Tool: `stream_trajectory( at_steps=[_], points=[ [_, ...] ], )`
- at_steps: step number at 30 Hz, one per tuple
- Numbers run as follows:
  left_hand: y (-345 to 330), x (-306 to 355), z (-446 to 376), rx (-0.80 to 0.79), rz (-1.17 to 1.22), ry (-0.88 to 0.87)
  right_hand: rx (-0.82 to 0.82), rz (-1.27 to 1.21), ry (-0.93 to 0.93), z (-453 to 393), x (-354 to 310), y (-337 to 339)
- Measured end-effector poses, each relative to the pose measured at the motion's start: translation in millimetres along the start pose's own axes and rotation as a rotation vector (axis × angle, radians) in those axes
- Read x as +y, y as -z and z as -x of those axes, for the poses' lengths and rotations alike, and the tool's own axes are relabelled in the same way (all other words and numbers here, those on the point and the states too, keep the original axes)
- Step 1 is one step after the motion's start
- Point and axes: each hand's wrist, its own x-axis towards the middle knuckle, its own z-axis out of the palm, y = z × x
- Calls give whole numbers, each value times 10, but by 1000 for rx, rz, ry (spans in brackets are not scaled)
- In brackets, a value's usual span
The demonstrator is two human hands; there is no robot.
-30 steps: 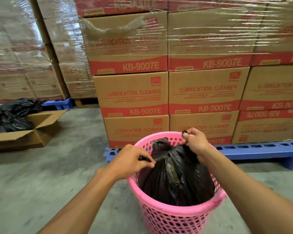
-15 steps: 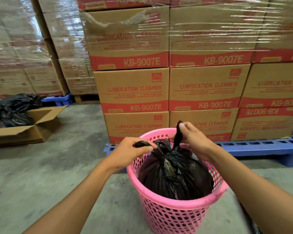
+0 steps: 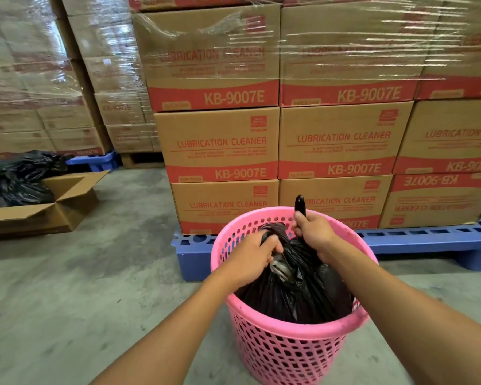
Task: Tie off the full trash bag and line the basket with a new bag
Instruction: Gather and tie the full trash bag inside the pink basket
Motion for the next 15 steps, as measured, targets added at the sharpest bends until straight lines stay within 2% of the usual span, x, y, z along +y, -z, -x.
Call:
stream_trajectory(
  at_steps=[5, 7, 15],
  points=[
    [46, -204, 64, -200, -470, 14, 98, 592, -59, -226, 332, 129],
    [24, -231, 41, -275, -616, 43, 128, 740, -45, -222, 338, 148],
    [14, -318, 65, -170, -615, -6, 165, 851, -10, -198, 378, 154]
  ],
)
